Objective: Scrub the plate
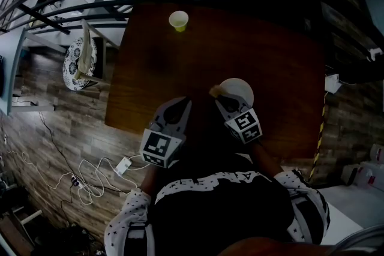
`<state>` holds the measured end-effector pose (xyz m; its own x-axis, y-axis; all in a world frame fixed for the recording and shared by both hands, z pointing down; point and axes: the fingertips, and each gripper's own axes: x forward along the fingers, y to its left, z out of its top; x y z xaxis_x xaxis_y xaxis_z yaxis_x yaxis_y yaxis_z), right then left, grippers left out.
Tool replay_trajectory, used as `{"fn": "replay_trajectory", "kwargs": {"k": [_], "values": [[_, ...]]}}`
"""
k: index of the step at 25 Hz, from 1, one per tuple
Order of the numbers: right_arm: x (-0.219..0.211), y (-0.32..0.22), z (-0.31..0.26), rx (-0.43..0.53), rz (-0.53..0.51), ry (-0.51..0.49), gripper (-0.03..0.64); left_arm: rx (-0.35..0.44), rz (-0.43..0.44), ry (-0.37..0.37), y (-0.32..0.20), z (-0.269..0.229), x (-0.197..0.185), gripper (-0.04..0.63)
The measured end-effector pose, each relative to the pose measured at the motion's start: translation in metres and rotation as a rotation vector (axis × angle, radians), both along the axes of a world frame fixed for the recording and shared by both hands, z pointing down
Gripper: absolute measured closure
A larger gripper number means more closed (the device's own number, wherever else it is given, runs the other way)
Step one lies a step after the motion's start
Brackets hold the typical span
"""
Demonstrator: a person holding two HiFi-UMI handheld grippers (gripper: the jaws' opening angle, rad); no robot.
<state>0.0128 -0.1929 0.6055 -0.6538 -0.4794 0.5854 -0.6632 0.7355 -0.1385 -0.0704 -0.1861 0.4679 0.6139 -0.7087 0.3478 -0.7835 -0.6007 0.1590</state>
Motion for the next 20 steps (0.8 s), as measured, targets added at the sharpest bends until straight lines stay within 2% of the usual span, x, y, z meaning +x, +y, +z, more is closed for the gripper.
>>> {"fn": "replay_trajectory", "kwargs": {"k": [20], "values": [[-0.003,0.018,-0.001,-0.014,-0.034,-0.021,0.568,0.015,0.001,0.01,0.007,-0.007,0.007,0.581]]}}
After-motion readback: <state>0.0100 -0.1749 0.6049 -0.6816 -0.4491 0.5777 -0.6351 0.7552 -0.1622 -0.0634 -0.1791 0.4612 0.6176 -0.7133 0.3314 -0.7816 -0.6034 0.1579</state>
